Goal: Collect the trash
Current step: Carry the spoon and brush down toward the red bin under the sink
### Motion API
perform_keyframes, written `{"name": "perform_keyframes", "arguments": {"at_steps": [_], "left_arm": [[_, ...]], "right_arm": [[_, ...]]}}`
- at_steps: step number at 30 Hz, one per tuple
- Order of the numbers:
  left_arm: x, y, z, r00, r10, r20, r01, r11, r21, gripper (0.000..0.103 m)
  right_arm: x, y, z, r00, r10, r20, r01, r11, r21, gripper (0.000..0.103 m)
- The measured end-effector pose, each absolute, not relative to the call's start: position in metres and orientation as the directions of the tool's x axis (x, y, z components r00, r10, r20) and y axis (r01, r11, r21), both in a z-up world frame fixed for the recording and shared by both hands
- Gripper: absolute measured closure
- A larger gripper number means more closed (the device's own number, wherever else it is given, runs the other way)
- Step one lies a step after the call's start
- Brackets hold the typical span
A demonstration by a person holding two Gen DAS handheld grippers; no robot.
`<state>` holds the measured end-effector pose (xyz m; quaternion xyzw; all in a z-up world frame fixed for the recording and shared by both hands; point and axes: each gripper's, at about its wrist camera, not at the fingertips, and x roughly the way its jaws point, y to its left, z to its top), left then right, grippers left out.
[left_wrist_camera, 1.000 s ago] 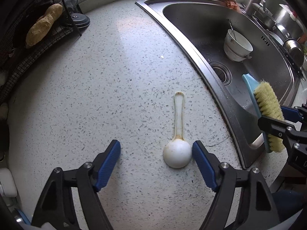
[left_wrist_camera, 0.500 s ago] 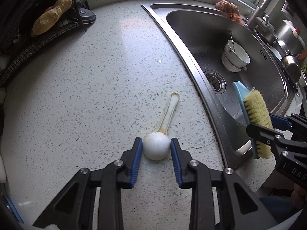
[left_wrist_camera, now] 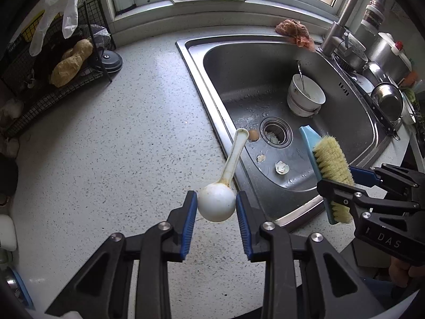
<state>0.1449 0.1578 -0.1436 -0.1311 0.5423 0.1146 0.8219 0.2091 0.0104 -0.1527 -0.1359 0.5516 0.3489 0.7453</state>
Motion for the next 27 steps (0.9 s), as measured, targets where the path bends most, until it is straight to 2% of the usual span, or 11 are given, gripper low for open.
{"name": "perform_keyframes", "arguments": {"at_steps": [11, 27], "left_arm": [[0.141, 0.074, -0.126, 0.428, 0.040, -0.903, -0.286, 0.954, -0.093, 0.075], [0.075, -0.070, -0.124, 0.467, 0.067, -0.882, -0.310, 0.946, -0.093, 0.075]], "right_arm": [[0.195, -0.070, -0.136, 0.187, 0.376, -0.908, -0.654, 0.737, 0.171, 0.066], [0.136, -0.199, -0.131, 0.214, 0.387, -0.897, -0.681, 0.718, 0.147, 0.066]]}}
